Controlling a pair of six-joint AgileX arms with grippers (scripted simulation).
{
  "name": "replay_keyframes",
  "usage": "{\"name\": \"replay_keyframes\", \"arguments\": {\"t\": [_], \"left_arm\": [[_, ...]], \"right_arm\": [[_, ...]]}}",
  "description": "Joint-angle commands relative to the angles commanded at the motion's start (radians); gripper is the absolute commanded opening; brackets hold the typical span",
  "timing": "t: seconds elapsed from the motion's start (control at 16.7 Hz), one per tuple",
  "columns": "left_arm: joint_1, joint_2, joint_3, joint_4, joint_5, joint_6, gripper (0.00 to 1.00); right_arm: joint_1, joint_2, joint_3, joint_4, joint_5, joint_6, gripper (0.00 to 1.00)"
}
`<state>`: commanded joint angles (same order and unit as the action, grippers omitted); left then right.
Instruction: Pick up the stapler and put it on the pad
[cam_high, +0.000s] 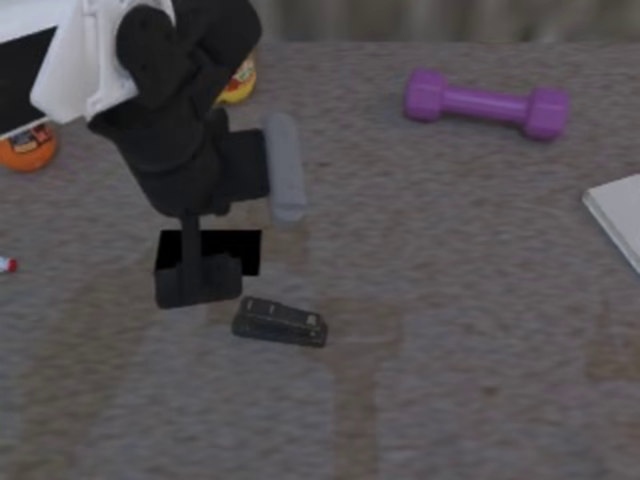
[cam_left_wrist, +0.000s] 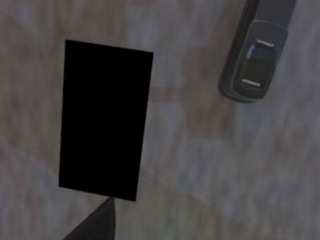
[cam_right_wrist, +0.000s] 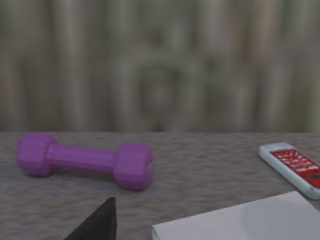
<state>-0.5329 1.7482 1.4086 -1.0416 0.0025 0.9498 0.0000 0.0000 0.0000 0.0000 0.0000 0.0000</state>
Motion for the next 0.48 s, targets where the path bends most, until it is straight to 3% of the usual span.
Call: {"name": "replay_keyframes", "arguments": {"t": [0.24,0.48], "left_arm": [[-0.068,0.212,0.19,-0.122,-0.002,0.121,1.0],[-0.089,0.274,0.249,-0.158,-0.004,0.159,1.0]], "right_arm": [[0.0,0.0,0.0,0.0,0.0,0.0,1.0],[0.0,0.0,0.0,0.0,0.0,0.0,1.0]]}}
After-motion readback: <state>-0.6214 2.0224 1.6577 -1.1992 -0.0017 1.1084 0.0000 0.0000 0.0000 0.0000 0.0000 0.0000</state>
